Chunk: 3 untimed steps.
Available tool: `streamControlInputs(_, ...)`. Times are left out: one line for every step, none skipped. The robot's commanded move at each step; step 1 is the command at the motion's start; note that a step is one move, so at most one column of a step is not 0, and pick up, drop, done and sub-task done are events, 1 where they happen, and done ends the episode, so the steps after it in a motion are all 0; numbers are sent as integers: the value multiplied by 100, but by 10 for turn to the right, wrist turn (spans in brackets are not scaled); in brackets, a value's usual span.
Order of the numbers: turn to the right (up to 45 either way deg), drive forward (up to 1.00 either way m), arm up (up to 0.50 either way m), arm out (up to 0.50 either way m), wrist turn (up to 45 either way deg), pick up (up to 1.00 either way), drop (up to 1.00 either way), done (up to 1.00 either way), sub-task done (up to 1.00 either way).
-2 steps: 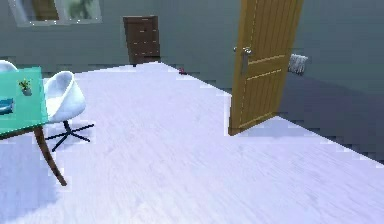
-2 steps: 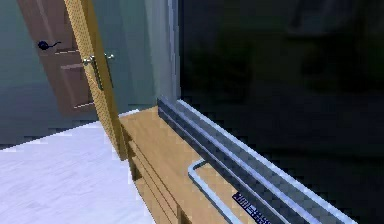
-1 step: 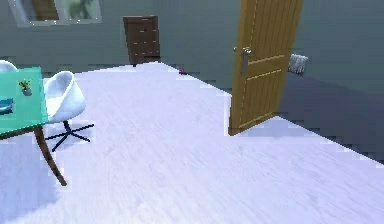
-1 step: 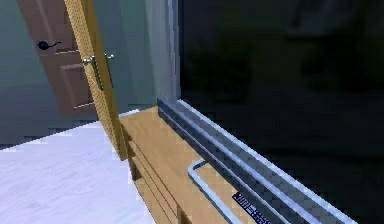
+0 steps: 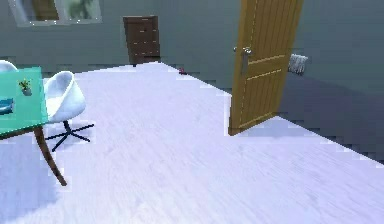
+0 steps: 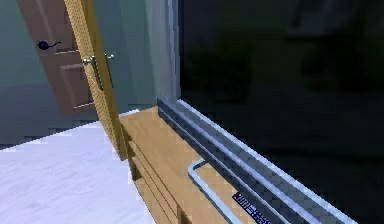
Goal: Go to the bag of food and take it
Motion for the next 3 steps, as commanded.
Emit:
streamControlInputs(-210, 0, 0, 0, 0, 0, 0, 0, 0)
streamControlInputs(-120, 0, 0, 0, 0, 0, 0, 0, 0)
streamControlInputs(0, 30, 0, 0, 0, 0, 0, 0, 0)
